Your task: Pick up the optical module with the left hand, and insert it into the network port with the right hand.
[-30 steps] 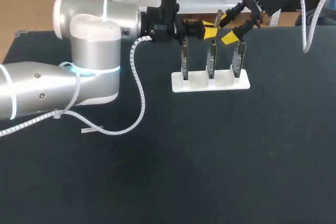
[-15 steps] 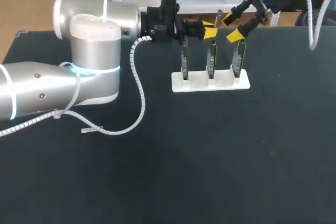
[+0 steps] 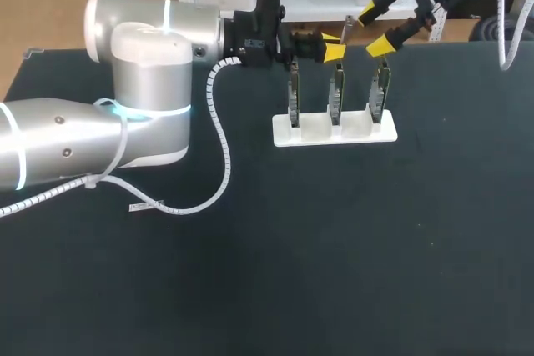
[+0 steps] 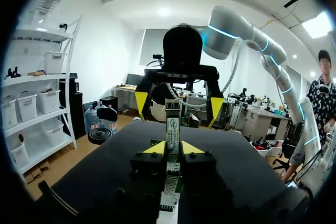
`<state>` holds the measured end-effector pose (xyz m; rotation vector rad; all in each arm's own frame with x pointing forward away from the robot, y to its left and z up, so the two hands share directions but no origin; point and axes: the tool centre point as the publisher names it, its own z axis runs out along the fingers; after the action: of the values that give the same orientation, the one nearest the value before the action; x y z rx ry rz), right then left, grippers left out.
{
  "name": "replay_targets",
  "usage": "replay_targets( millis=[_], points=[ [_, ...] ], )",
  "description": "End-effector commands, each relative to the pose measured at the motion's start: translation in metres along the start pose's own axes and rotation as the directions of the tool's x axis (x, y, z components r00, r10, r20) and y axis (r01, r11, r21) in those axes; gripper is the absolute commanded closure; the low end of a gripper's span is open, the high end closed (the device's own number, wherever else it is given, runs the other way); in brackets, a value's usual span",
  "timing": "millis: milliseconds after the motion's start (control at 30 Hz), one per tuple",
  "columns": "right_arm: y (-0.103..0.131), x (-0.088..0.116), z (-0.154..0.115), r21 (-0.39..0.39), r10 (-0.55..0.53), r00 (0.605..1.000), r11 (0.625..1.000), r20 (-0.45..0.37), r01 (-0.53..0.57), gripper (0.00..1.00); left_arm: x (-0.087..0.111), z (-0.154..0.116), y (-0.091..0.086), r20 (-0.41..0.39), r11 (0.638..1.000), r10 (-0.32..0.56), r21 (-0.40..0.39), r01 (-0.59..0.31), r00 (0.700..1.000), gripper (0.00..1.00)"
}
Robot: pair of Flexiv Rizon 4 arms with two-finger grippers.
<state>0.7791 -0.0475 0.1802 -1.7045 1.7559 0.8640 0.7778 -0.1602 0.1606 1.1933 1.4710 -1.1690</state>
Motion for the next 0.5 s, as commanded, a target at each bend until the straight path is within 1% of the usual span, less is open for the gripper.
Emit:
replay_targets(
  millis=[33, 200, 367, 500],
  points=[
    [0.005, -0.002, 0.0, 0.042, -0.012, 1.0, 0.999, 0.003, 0.012, 0.0, 0.0, 0.0, 0.001, 0.001, 1.0, 0.001, 0.001, -0.001, 1.0, 1.0],
    [-0.002, -0.006, 0.002, 0.042, -0.028, 1.0, 0.999, 0.002, 0.028, 0.0, 0.0, 0.0, 0.001, 0.001, 1.0, 0.001, 0.001, -0.001, 1.0, 1.0],
    [-0.012, -0.011, 0.005, 0.026, -0.055, 0.998, 0.998, 0.014, 0.055, 0.0, 0.0, 0.0, 0.001, 0.001, 1.0, 0.001, 0.001, -0.001, 1.0, 1.0],
    [-0.019, -0.011, 0.005, 0.025, -0.045, 0.999, 0.999, 0.025, 0.044, 0.0, 0.0, 0.0, 0.001, 0.001, 1.0, 0.001, 0.001, -0.001, 1.0, 1.0]
  ],
)
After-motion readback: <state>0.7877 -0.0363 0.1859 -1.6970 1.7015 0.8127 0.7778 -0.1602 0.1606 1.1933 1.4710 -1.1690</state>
